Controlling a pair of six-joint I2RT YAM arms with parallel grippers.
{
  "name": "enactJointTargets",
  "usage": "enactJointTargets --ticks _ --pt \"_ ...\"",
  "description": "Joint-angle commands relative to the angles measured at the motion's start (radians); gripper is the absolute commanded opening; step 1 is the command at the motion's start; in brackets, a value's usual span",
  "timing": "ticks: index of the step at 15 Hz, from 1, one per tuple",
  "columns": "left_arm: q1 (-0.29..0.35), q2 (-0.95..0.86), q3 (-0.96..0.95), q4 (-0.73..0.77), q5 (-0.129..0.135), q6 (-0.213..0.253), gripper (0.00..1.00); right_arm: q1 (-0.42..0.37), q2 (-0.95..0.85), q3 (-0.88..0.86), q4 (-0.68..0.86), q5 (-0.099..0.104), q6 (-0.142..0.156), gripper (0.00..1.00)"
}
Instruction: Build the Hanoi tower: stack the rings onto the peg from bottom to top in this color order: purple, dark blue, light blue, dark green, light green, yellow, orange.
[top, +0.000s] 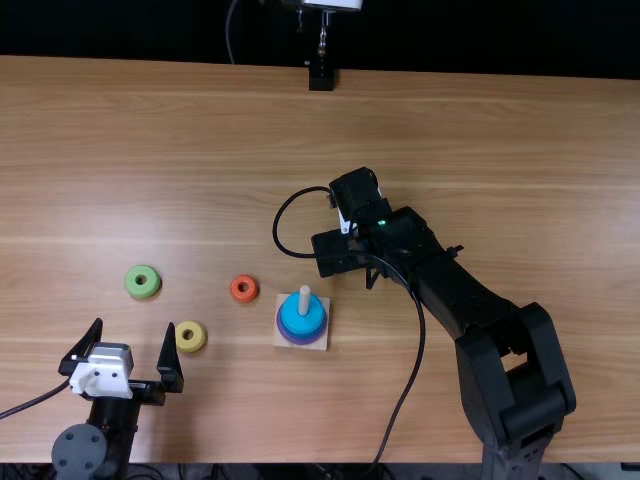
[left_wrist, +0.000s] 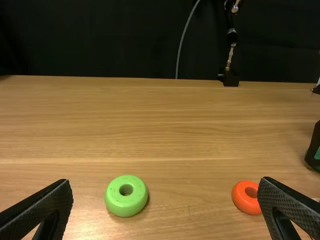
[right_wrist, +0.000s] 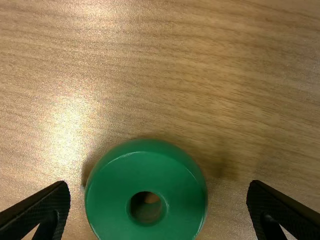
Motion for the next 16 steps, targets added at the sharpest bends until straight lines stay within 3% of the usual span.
enactJointTargets --ticks 1,3,6,7,8,10,14,16 --pt "0.009 -0.012 -0.044 -0.01 0.001 0.008 1.0 0.016 0.026 0.019 -0.004 -0.004 0.009 0.93" --pt "0.009 -0.012 -0.044 -0.01 0.001 0.008 1.0 0.018 0.026 0.019 -0.009 -0.002 0.009 0.92" --pt "0.009 -0.012 -0.044 -0.01 0.001 0.008 1.0 0.033 0.031 0.019 -0.013 -0.002 0.009 0.72" --pt "0.009 -0.012 -0.044 -0.01 0.001 0.006 1.0 0.033 0.031 0.019 -0.013 -0.002 0.009 0.61" --pt "0.009 -0.012 -0.044 -0.01 0.001 0.006 1.0 0.033 0.031 0.019 -0.013 -0.004 0.009 0.42" --pt "0.009 -0.012 -0.044 -0.01 0.001 0.008 1.0 0.034 0.031 0.017 -0.013 -0.004 0.007 0.24" --pt "0.009 -0.012 -0.044 -0.01 0.001 0.006 1.0 0.034 0.031 0.016 -0.013 -0.006 -0.004 0.0" --pt "0.009 -0.012 -0.044 -0.01 0.001 0.008 1.0 0.034 0.029 0.017 -0.009 -0.006 -0.002 0.0"
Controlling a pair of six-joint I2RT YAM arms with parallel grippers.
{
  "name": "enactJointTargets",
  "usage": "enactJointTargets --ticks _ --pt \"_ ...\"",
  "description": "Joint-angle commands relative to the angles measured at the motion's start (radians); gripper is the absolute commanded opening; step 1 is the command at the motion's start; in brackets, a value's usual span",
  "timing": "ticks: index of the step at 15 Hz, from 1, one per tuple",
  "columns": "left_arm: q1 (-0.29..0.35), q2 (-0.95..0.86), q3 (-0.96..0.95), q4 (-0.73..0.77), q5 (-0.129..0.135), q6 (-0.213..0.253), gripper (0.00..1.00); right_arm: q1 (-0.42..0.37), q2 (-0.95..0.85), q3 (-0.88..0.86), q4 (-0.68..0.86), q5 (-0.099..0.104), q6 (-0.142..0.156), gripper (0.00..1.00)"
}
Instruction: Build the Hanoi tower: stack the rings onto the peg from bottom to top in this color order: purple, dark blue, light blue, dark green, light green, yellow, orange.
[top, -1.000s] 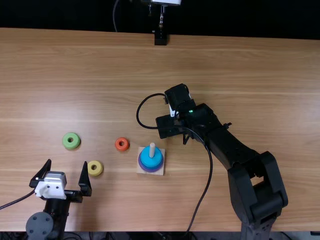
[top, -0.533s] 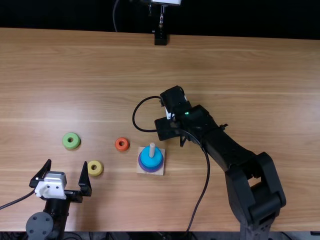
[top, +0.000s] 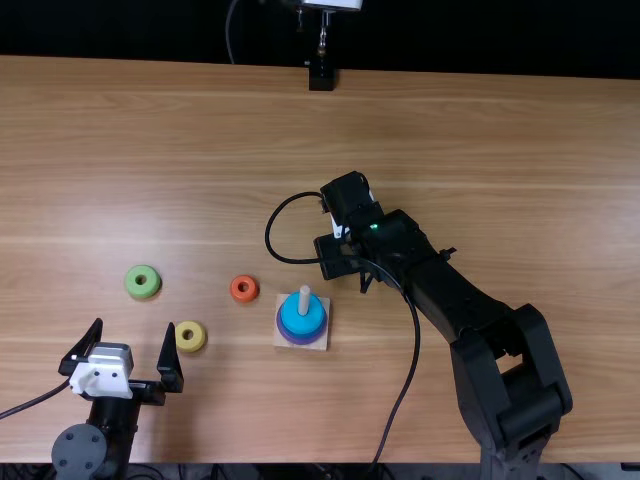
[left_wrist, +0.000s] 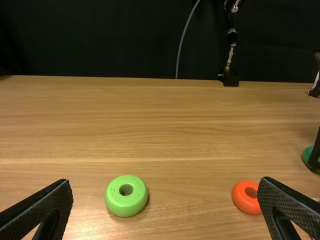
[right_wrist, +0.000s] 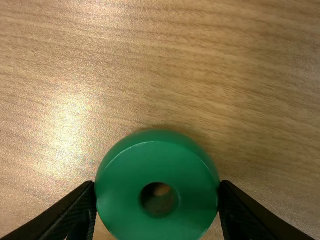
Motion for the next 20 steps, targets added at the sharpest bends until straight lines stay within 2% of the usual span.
enactJointTargets --ticks 1,5,8,12,20 --pt "0.009 -0.012 -0.044 -0.01 0.001 0.007 1.0 0.008 0.028 0.019 -0.003 -0.006 0.003 0.0" --pt "0.009 -0.012 -0.044 -0.01 0.001 0.007 1.0 0.019 0.018 0.08 -0.047 -0.006 -0.002 0.0" --pt "0.009 -0.012 -0.044 -0.01 0.001 0.007 1.0 0.02 0.015 0.187 -0.261 -0.006 0.001 0.0" --pt "0.009 -0.012 -0.044 -0.01 0.001 0.006 1.0 0.027 -0.061 0.293 -0.43 -0.007 0.001 0.0" --pt "0.009 -0.012 -0.044 -0.01 0.001 0.007 1.0 0.099 -0.245 0.35 -0.528 -0.009 0.001 0.0"
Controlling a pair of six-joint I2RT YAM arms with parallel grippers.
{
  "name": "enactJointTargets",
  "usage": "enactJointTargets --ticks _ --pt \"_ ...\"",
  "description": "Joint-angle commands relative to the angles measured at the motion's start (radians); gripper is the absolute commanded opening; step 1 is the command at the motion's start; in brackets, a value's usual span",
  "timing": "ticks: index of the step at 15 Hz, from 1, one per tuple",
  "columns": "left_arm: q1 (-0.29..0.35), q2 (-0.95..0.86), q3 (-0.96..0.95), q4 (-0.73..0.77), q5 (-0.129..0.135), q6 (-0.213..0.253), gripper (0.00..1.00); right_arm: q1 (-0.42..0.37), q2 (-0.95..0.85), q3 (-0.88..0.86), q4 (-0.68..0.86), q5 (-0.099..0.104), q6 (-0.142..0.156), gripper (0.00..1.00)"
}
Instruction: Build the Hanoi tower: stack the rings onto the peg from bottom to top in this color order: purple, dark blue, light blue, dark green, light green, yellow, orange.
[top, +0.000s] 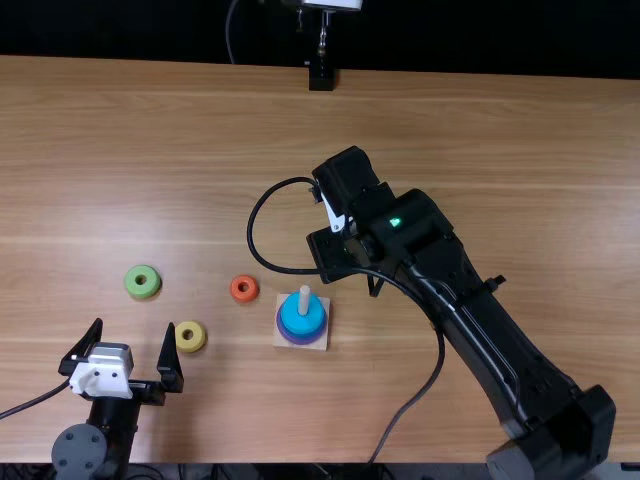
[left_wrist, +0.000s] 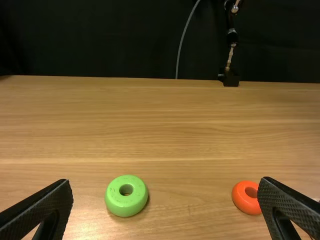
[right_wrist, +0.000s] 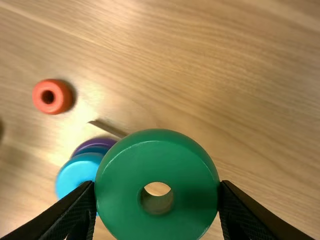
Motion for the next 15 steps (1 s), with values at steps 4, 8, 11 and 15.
enactJointTargets --ticks 4,8,11,15 --pt "0.009 -0.012 -0.044 -0.01 0.001 0.007 1.0 0.017 -0.08 0.031 -0.003 -0.027 0.0 0.0" --pt "0.009 -0.012 -0.044 -0.01 0.001 0.007 1.0 0.058 -0.098 0.097 -0.099 -0.033 0.002 0.0" --pt "0.009 -0.012 -0.044 -0.01 0.001 0.006 1.0 0.101 -0.103 0.13 -0.116 -0.035 0.007 0.0" --pt "0.009 -0.012 -0.044 -0.01 0.001 0.006 1.0 0.147 -0.104 0.136 -0.138 -0.033 0.011 0.0"
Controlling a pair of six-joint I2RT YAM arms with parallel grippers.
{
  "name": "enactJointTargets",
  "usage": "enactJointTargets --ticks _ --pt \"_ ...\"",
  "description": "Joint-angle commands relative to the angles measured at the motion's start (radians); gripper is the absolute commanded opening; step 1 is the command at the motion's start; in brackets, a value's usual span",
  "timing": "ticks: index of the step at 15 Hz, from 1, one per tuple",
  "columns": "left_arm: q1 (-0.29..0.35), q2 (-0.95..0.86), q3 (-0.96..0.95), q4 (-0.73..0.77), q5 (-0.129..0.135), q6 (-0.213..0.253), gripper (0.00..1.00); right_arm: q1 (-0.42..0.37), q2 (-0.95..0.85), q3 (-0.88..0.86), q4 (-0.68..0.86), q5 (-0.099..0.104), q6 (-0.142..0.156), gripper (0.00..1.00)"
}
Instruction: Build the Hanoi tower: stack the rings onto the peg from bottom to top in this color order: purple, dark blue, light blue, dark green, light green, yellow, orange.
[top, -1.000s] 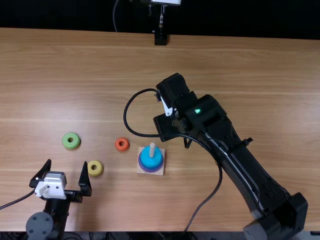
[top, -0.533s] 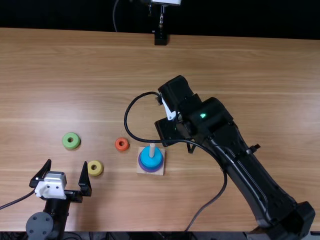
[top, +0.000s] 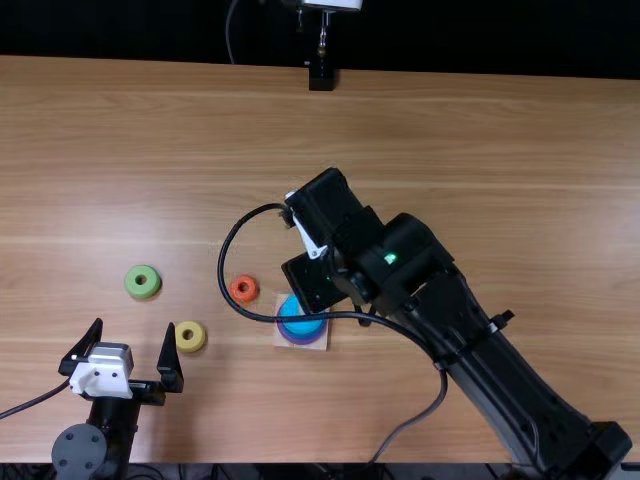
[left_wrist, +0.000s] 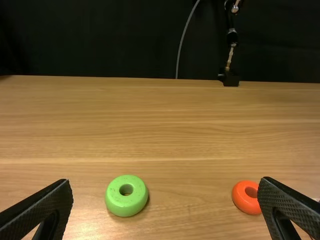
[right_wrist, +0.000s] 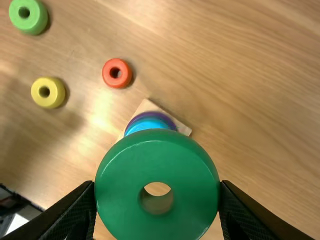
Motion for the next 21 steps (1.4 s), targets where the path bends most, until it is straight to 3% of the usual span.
enactJointTargets --ticks 1,7,21 --pt "0.009 -0.012 -0.044 -0.01 0.001 0.008 1.0 0.023 -0.035 0.037 -0.009 -0.006 0.01 0.0" --pt "0.009 -0.012 -0.044 -0.01 0.001 0.006 1.0 0.061 -0.035 0.025 -0.013 -0.006 0.012 0.0" --pt "0.009 -0.012 -0.044 -0.01 0.001 0.008 1.0 0.05 -0.032 -0.019 -0.011 -0.006 0.01 0.0"
